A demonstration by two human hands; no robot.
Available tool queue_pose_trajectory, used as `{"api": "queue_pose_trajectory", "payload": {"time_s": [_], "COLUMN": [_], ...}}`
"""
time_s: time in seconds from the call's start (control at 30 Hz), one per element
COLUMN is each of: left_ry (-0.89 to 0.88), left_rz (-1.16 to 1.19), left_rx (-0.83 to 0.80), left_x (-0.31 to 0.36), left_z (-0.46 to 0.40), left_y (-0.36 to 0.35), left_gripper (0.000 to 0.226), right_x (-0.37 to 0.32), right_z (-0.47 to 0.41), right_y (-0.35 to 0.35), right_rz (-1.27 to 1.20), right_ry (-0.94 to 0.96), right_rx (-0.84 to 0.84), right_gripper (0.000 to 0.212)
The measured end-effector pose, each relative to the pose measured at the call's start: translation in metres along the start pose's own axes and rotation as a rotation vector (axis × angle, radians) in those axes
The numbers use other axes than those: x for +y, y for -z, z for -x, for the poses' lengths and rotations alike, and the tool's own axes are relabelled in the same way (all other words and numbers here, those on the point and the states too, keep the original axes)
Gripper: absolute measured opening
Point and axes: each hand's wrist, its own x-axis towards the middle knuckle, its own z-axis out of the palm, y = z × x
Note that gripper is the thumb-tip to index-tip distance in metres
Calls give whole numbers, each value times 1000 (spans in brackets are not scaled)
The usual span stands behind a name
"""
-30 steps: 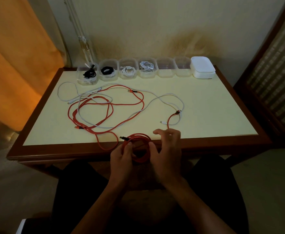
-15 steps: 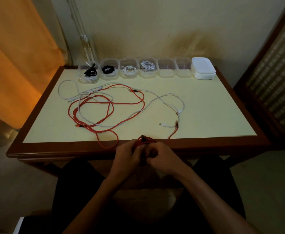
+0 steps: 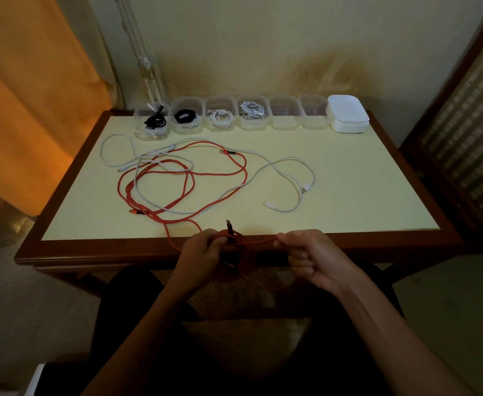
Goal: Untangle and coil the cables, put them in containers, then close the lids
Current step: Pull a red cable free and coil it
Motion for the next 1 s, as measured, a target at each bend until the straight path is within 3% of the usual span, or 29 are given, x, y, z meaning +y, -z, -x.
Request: {"api": "queue_pose_trajectory", "payload": {"time_s": [0.1,0.27,0.4,0.53,0.63,0.73,0.8,0.9,1.0], "left_ry": [159,313,341,241,148,7,-55,-131,-191], "left_rz": [264,610,687,619,482,238,103,-6,24], "left_rx": [-108,-261,-277,-269,-242,-172,-132,-107,-49], "left_x": [2,8,11,8,9,7,3,2,6], "left_z": [0,0,-2,-3,-5,-4,-4,-2,6], "left_y": [0,4,2,-2,-5,-12,-17,-24,-30], "left_gripper": [29,33,31,32,31,25,21,15,17], "right_x": [1,27,44,52,53,44,34,26,26], "right_z": [-5,-15,-20,-18,-13,-7,-4,0,0], "right_y": [3,-4,-4,-14,-22,-33,-38,-40,-43], "right_rz": [333,913,978,836,587,161,-134,-168,-188], "right_ry": [132,602,759,841,650,279,35,-145,-169], "right_rx": [65,282,286,257,182,73,-21,-88,-98], "right_gripper": [13,15,14,16,16,21,37,50,38]}}
